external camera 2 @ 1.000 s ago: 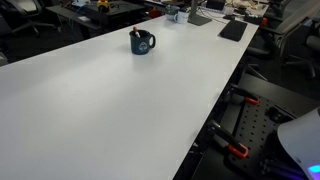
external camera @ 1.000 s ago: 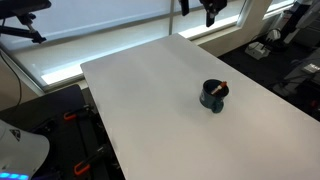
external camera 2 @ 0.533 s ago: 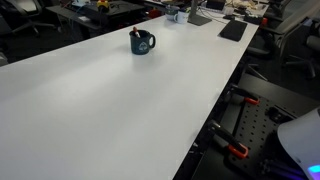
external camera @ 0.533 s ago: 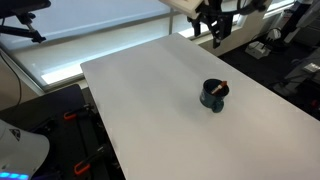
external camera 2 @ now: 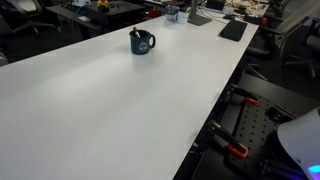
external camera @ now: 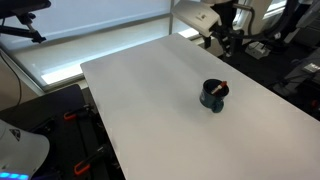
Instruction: Remove the marker from the mug
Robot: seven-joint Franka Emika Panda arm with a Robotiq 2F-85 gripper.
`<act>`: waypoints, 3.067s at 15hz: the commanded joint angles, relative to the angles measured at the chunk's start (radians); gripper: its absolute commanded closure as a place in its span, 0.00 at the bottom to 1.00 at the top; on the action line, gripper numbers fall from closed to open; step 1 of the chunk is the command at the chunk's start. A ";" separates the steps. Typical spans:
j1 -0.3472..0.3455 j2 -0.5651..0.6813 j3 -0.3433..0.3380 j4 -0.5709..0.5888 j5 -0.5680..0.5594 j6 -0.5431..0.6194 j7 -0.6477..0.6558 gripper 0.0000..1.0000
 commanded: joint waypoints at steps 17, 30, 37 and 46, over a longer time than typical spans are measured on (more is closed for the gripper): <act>0.009 0.167 -0.005 0.061 -0.020 0.077 0.058 0.00; -0.017 0.376 0.005 0.209 0.007 0.212 0.038 0.21; -0.033 0.488 0.003 0.320 0.009 0.187 0.038 0.40; -0.038 0.522 -0.009 0.381 0.006 0.164 0.050 0.96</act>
